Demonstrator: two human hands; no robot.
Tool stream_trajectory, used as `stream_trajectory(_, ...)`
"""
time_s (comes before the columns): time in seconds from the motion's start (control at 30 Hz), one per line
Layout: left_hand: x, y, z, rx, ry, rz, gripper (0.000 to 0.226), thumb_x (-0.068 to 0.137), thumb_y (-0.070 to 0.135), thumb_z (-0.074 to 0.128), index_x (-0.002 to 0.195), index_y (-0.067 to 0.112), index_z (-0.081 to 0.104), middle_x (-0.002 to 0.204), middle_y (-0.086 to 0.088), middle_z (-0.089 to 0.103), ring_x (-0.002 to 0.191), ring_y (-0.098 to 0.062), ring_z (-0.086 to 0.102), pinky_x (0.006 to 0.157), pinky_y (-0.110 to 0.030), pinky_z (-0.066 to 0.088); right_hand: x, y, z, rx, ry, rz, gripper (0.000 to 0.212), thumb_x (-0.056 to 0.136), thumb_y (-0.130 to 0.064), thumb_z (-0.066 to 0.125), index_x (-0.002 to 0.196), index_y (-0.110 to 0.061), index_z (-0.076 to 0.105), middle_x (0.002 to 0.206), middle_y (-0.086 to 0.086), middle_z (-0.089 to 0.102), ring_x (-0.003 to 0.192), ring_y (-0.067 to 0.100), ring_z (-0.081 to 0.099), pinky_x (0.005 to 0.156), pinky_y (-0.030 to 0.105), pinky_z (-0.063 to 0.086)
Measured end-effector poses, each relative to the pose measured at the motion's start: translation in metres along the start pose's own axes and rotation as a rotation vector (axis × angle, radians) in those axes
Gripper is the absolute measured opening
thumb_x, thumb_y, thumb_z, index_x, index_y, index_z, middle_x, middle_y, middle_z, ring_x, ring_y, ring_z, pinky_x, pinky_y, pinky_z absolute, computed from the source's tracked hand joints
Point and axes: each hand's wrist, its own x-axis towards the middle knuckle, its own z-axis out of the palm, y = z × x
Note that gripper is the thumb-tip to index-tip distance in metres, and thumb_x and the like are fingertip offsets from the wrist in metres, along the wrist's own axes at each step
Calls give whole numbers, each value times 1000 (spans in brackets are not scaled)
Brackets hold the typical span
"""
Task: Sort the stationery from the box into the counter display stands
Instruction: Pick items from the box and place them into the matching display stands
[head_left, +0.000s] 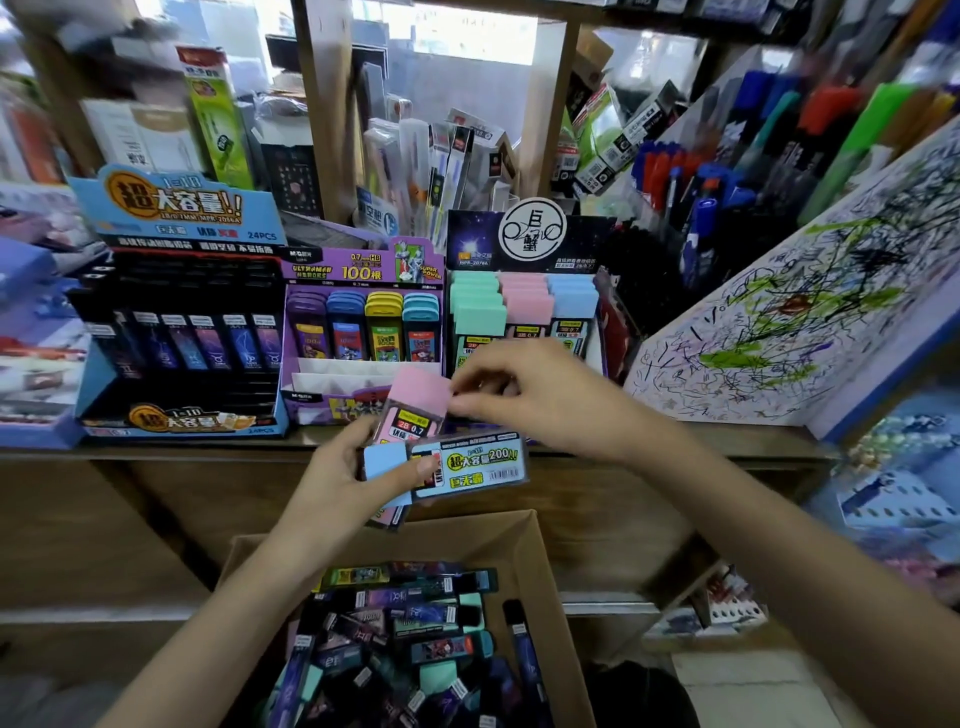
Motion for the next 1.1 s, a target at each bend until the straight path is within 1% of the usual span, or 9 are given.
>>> stream_trajectory(0.13, 4, 6, 3, -14, 81, 43, 40, 63, 36, 74, 101, 27, 66, 94, 5, 74, 85, -11, 70, 67, -21, 55, -1, -4, 23, 45, -59, 1, 13, 85, -18, 68, 98, -16, 67, 81, -6, 63, 70, 0, 56, 68, 16, 47)
stream_trajectory(0.27, 6, 10, 3, -89, 122, 37, 48, 62, 34, 74, 107, 24, 62, 101, -1, 72, 92, -16, 68, 74, -25, 55, -2, 4, 23, 140, -58, 72, 14, 83, -15, 70, 93, -19, 61, 76, -11, 58, 64, -7, 54, 63, 12, 47)
stream_trajectory(0.37, 6, 13, 4, -148, 107, 30, 50, 61, 24, 75, 108, 23, 58, 107, -8, 70, 97, -22, 67, 80, -36, 54, -9, 12, 25, 233, -10, 175, 22, 84, -18, 69, 94, -32, 54, 80, -8, 59, 70, 3, 61, 68, 27, 55)
stream_trajectory(0.5, 8, 15, 6, -106, 80, 50, 45, 63, 24, 73, 105, 24, 58, 97, 0, 73, 89, -17, 70, 68, -24, 57, -22, 17, 29, 403, -57, 216, 25, 86, -22, 67, 95, -38, 51, 82, -5, 60, 74, 12, 67, 64, 26, 54)
stream_trajectory(0.63, 12, 19, 16, -55, 24, 77, 47, 62, 25, 74, 106, 24, 58, 97, 4, 73, 89, -15, 69, 72, -25, 58, -22, 15, 19, 519, 56, 182, 15, 88, -22, 64, 94, -33, 58, 86, -5, 60, 75, 12, 64, 67, 23, 52)
stream_trajectory(0.77, 18, 24, 30, -27, 15, 137, 43, 67, 38, 69, 107, 26, 57, 98, 10, 72, 92, -8, 67, 73, -20, 55, -18, 12, -3, 411, 48, 172, 17, 85, -9, 67, 88, -25, 61, 90, 5, 65, 82, 26, 66, 76, 39, 55)
stream_trajectory(0.9, 30, 35, 37, -10, 70, 162, 15, 86, 49, 45, 95, 43, 56, 87, 35, 63, 85, 19, 56, 70, -1, 42, -20, 31, -52, 451, 232, 212, 18, 80, -3, 70, 81, -19, 62, 78, -2, 64, 69, 12, 63, 68, 27, 55)
stream_trajectory(1.03, 50, 48, 43, 10, 64, 230, 15, 95, 34, 44, 100, 30, 58, 96, 14, 64, 92, 4, 57, 81, -12, 45, -14, 60, -86, 322, 390, 261, 16, 81, -5, 70, 82, -18, 61, 84, 8, 66, 68, 17, 63, 68, 31, 55)
stream_trajectory(1.1, 61, 57, 47, 34, 64, 277, 14, 97, 24, 45, 94, 25, 59, 89, 9, 63, 82, 2, 56, 75, -12, 45, -7, 73, -91, 248, 415, 292, 16, 82, -7, 70, 81, -20, 60, 86, 8, 67, 68, 18, 64, 72, 38, 55)
